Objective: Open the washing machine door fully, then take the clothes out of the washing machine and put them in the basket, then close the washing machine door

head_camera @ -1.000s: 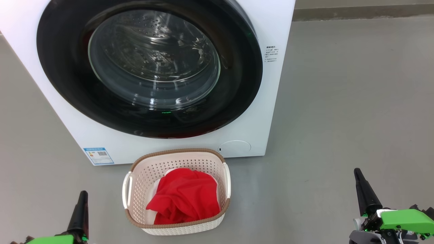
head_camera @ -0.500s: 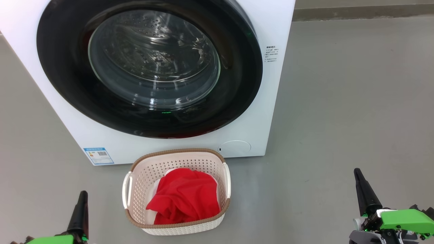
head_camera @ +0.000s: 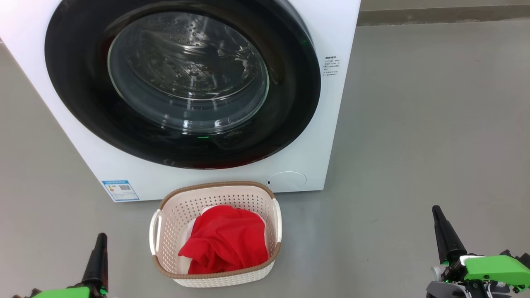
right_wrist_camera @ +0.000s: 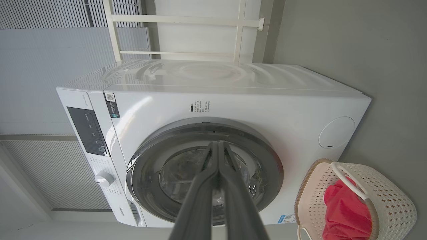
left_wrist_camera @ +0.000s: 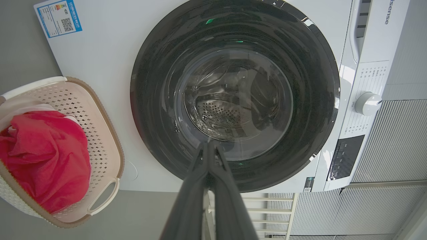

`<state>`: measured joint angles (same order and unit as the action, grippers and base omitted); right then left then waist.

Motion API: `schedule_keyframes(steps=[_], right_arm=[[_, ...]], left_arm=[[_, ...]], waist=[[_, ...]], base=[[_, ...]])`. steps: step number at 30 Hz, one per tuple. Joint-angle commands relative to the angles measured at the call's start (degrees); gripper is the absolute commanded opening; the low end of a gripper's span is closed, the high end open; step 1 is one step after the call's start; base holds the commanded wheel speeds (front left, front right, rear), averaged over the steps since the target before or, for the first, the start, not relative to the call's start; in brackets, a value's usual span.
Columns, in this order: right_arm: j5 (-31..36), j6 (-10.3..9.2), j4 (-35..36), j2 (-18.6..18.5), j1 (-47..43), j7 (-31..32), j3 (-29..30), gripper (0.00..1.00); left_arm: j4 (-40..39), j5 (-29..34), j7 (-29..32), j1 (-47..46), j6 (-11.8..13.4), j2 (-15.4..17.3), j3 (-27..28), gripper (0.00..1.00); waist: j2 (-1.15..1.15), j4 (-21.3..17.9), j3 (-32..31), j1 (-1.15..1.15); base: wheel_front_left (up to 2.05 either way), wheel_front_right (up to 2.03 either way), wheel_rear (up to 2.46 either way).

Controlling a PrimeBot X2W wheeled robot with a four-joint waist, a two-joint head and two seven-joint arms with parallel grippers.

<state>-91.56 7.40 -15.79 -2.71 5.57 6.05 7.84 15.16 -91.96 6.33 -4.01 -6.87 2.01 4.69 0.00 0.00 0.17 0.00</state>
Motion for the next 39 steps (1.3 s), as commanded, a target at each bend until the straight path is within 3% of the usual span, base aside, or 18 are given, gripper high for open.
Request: schedule_keyframes(steps=[1, 39], right_arm=[[-0.6, 0.09, 1.8, -0.2, 0.6, 0.5, -1.3, 0.00], [-0.6, 0.09, 1.8, -0.2, 0.6, 0.5, -1.3, 0.00]], left_arm=[[-1.1, -0.2, 0.2, -2.2, -0.6, 0.9, 1.9, 0.00], [-1.1, -0.2, 0.2, -2.2, -0.6, 0.9, 1.9, 0.00]], waist=[[0.00, 0.0, 0.0, 0.00], [0.00, 0.0, 0.0, 0.00]], base=[[0.00, 0.00, 0.00], [0.00, 0.00, 0.00]])
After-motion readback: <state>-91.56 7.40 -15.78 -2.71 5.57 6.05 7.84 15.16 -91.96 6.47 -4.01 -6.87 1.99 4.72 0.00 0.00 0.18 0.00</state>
